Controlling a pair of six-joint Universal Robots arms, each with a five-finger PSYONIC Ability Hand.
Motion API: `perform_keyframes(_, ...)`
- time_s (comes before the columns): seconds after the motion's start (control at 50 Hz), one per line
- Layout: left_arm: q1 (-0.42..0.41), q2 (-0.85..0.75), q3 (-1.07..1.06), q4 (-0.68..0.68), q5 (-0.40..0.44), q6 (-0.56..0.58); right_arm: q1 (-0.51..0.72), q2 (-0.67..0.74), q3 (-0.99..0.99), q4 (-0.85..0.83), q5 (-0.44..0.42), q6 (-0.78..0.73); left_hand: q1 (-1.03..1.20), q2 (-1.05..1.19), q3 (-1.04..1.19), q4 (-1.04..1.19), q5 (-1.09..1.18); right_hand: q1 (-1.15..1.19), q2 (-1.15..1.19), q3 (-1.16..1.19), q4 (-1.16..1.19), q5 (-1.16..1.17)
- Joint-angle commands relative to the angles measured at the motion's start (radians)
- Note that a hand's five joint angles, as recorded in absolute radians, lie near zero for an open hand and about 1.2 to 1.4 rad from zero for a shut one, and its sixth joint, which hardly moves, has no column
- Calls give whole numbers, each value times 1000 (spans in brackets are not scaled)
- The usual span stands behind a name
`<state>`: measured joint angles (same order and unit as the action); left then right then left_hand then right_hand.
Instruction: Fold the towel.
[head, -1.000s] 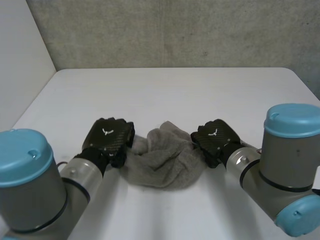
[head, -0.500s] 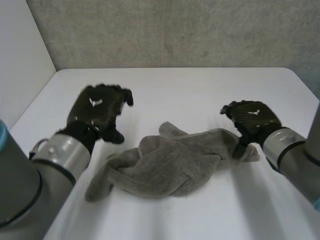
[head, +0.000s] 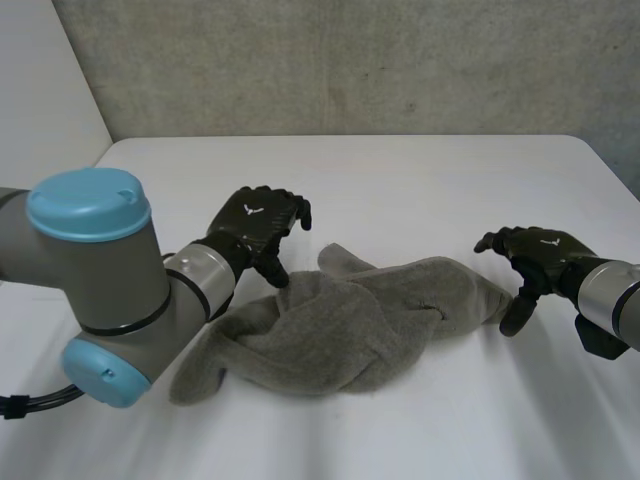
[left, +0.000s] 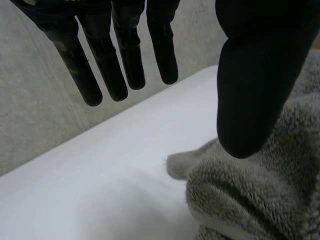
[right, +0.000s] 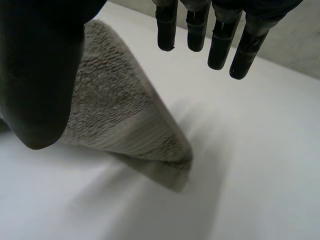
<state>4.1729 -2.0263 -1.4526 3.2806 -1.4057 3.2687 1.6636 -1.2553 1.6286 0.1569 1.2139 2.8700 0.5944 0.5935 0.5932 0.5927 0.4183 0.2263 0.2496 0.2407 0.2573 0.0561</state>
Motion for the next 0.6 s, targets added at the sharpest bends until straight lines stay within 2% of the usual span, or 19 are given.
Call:
perform_keyframes(0.02, 1, -66, 47, -49, 2, 2, -13, 94, -81, 79, -92, 15, 80, 81, 81, 82, 82, -52, -75, -66, -83, -56)
perform_keyframes(0.22, 1, -132, 75, -84, 71, 0, -7, 221, -228, 130, -108, 72, 74, 75, 75, 76, 76, -52, -75, -66, -83, -56)
perform_keyframes(0.38, 1, -166, 100, -88, 79, 0, 1, 290, -312, 164, -106, 63, 86, 87, 87, 88, 87, -52, -75, -66, -83, -56)
perform_keyframes(0.5, 1, -195, 129, -95, 79, 0, 25, 323, -374, 173, -103, 61, 133, 134, 134, 135, 134, 117, 93, 102, 86, 112)
perform_keyframes(0.58, 1, -221, 146, -116, 85, 0, 44, 336, -394, 176, -103, 60, 224, 225, 225, 225, 225, 188, 164, 173, 157, 183)
perform_keyframes(0.6, 1, -224, 144, -121, 93, 0, 56, 339, -400, 176, -103, 58, 308, 309, 309, 310, 310, 263, 240, 249, 232, 259)
